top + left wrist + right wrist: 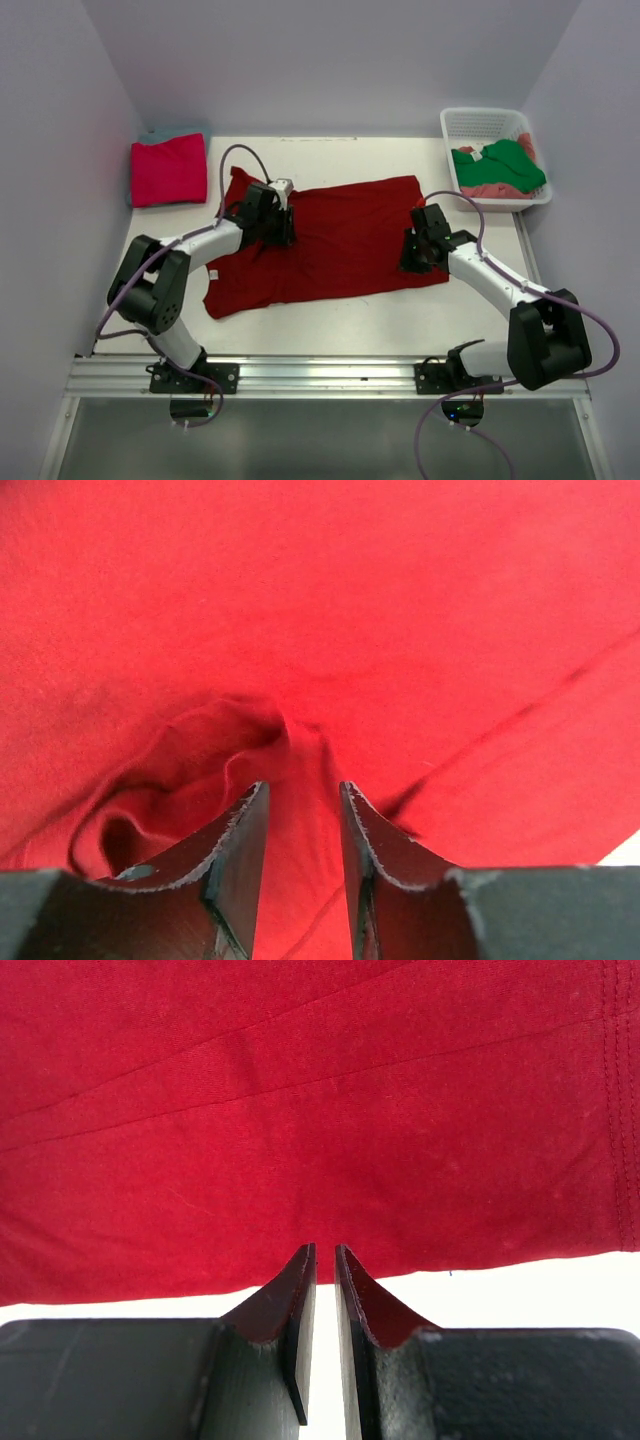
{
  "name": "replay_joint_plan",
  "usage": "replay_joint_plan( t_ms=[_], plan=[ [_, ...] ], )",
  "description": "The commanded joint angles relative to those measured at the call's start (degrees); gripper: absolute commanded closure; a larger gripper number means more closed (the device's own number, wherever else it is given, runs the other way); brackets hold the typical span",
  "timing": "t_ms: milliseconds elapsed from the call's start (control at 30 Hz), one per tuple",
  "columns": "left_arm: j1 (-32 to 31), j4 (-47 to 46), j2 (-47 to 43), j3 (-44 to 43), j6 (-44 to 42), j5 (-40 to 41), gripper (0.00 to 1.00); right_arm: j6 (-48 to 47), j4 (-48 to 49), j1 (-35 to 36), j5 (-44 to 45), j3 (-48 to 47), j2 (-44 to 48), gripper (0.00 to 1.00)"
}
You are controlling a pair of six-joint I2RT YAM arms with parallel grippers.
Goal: Fold and stack the t-shirts
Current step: Fold the flattened tshirt in 1/3 of the way
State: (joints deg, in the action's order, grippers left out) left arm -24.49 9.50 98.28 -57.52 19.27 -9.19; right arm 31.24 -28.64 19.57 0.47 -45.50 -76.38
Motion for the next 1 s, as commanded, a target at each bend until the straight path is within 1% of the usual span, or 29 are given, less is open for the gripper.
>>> replay_joint_plan(
  t_ms=[0,33,100,167,233,267,300,333,367,400,433,500,567,667,767,800,867,900,933,967],
  plan=[
    [-0.5,-11.8,-7.6,4.1,-0.8,-1.3,0.61,-0.6,1.3,0.5,-0.3,0.1,0.4,0.83],
    [-0.5,-13.2,-10.4,5.1,-0.5,-1.0,0.57,-0.6,1.4,0.6,-0.2,0.2,0.3,0.83],
    [-0.5,-16.5,-13.1,7.8,0.2,-0.8,0.55,-0.5,1.4,0.6,-0.3,0.3,0.4,0.83],
    [-0.5,-17.5,-15.3,9.0,1.6,-0.6,0.52,-0.7,1.3,0.6,-0.2,0.2,0.4,0.83],
    [-0.5,-14.8,-15.5,8.6,3.1,0.6,0.52,-0.7,1.0,0.7,-0.3,0.1,0.4,0.83],
    [-0.5,-13.0,-15.4,8.0,5.3,1.1,0.52,-0.7,1.0,0.6,-0.3,-0.1,0.5,0.83],
    [-0.5,-10.1,-15.1,7.9,6.5,1.8,0.52,-1.0,0.9,0.7,-0.3,-0.1,0.6,0.83],
    [-0.5,-8.5,-14.6,7.9,7.5,1.9,0.55,-1.0,1.0,0.7,-0.3,-0.2,0.7,0.83],
    [-0.5,-6.3,-14.3,8.3,10.1,2.3,0.57,-1.0,1.0,0.8,-0.3,-0.4,0.6,0.86],
    [-0.6,-4.0,-14.0,8.7,11.1,2.7,0.66,-1.1,1.1,0.7,-0.2,-0.5,0.5,0.89],
    [-0.6,-3.4,-13.7,9.3,12.0,2.3,0.73,-1.3,1.4,0.7,-1.5,-0.6,0.4,1.0],
    [-0.6,-1.8,-13.6,11.2,14.6,2.8,0.99,-1.6,1.7,0.9,-3.4,-0.6,0.0,1.0],
    [-0.6,-1.5,-14.4,13.7,16.3,3.3,1.0,-1.8,2.7,1.1,-4.7,-0.6,0.1,1.0],
    [-0.6,-1.1,-17.3,16.7,18.9,7.2,1.0,-1.2,5.7,1.3,-9.2,-0.2,0.8,1.0],
    [-0.6,0.3,-19.3,17.6,20.4,12.0,1.0,-0.3,9.9,1.4,-15.5,-0.6,-0.2,1.0],
    [-0.6,0.5,-19.5,17.7,20.6,13.1,1.0,0.7,13.1,1.4,-19.8,-0.6,-1.4,1.0],
    [-0.6,0.3,-19.5,18.0,21.1,13.7,1.0,2.3,17.2,1.4,-24.8,-1.2,-3.6,1.0],
    [-0.6,0.2,-19.2,18.0,21.2,13.3,1.0,4.8,23.0,1.9,-27.8,-1.1,-4.7,1.0],
    [-0.6,0.0,-19.1,18.1,21.2,12.9,1.0,6.3,25.8,2.0,-31.5,-1.2,-7.4,1.0],
    [-0.6,-0.2,-18.9,18.1,21.4,12.2,1.0,8.5,28.4,3.4,-33.4,-1.7,-8.8,1.0]
  ],
)
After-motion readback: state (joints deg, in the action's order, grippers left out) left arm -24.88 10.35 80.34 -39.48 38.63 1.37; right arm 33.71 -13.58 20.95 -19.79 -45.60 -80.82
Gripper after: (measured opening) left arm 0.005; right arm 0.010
